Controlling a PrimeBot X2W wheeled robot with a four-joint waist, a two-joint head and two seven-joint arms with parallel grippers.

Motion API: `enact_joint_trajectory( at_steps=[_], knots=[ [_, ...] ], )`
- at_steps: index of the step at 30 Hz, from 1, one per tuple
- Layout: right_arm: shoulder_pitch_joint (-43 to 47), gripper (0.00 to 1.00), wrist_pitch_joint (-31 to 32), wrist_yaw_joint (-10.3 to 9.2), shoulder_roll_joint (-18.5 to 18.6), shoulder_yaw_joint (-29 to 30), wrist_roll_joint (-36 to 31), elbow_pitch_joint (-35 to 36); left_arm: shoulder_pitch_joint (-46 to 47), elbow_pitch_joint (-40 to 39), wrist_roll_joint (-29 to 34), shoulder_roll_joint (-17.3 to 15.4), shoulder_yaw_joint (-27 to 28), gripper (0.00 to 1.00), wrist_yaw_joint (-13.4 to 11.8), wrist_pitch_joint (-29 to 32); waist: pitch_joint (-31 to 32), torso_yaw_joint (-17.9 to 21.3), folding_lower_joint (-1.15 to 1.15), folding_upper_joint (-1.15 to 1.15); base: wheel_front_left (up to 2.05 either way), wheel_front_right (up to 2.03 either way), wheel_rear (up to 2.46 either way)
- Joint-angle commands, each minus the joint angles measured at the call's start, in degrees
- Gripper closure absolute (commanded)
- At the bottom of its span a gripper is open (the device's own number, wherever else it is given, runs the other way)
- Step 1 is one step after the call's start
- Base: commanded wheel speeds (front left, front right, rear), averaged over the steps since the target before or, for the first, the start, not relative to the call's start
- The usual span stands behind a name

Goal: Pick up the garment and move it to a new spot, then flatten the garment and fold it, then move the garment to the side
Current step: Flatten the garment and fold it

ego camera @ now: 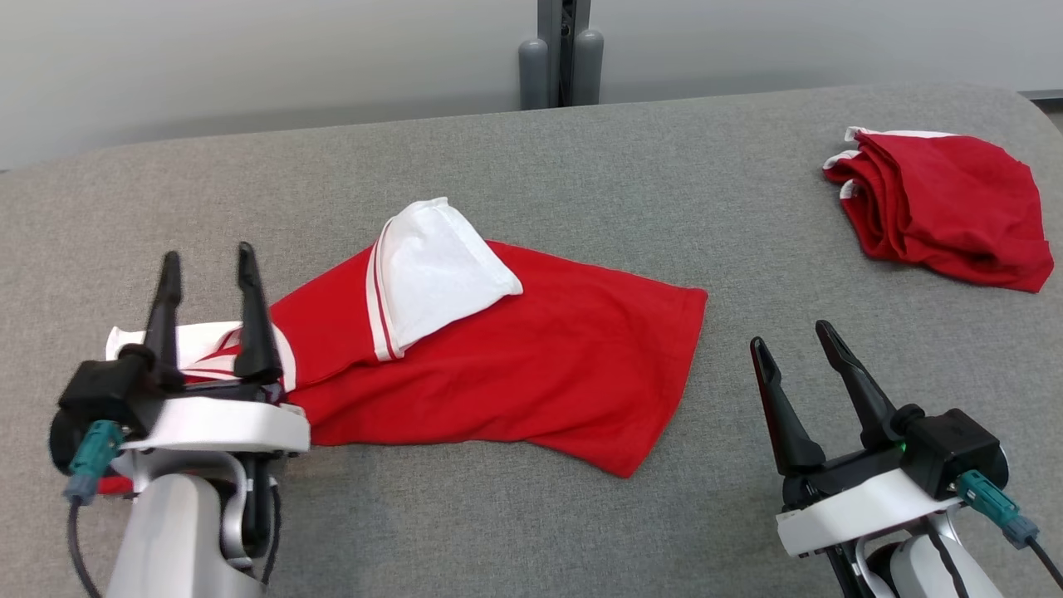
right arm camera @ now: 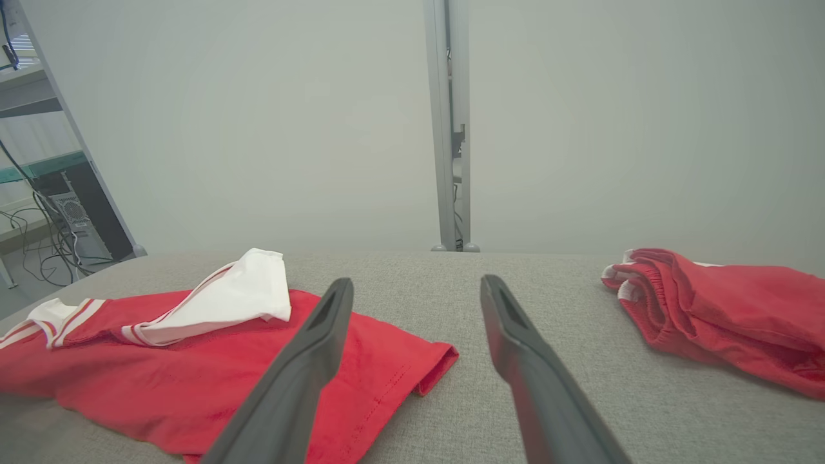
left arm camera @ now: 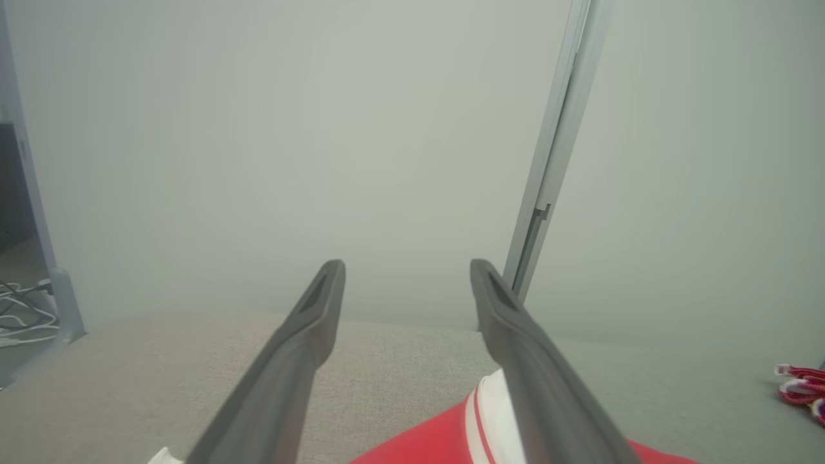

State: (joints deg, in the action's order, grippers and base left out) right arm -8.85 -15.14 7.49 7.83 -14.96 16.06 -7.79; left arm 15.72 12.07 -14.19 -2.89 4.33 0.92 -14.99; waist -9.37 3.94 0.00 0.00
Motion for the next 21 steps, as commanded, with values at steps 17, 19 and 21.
enact_joint_trajectory(
  at_steps=[17,19,21],
  knots=[
    [-0.93,0.0,-0.05,0.0,-0.15,-0.71,0.5,-0.47,12.76,23.5,5.37,-0.16,-25.44,0.0,5.96,4.34,-0.99,2.49,0.0,0.0,0.0,0.0,0.0],
    [-1.09,0.0,-0.05,0.0,-0.15,-0.88,0.5,-0.48,14.81,25.91,5.87,-0.16,-27.39,0.0,6.01,4.81,-1.23,2.98,0.0,0.0,0.0,0.0,0.0],
    [-1.21,0.0,-0.05,0.0,-0.12,-1.1,0.5,-0.62,16.84,28.49,6.93,-0.18,-28.42,0.0,4.76,4.88,-1.49,3.5,0.0,0.0,0.0,0.0,0.0]
  ],
)
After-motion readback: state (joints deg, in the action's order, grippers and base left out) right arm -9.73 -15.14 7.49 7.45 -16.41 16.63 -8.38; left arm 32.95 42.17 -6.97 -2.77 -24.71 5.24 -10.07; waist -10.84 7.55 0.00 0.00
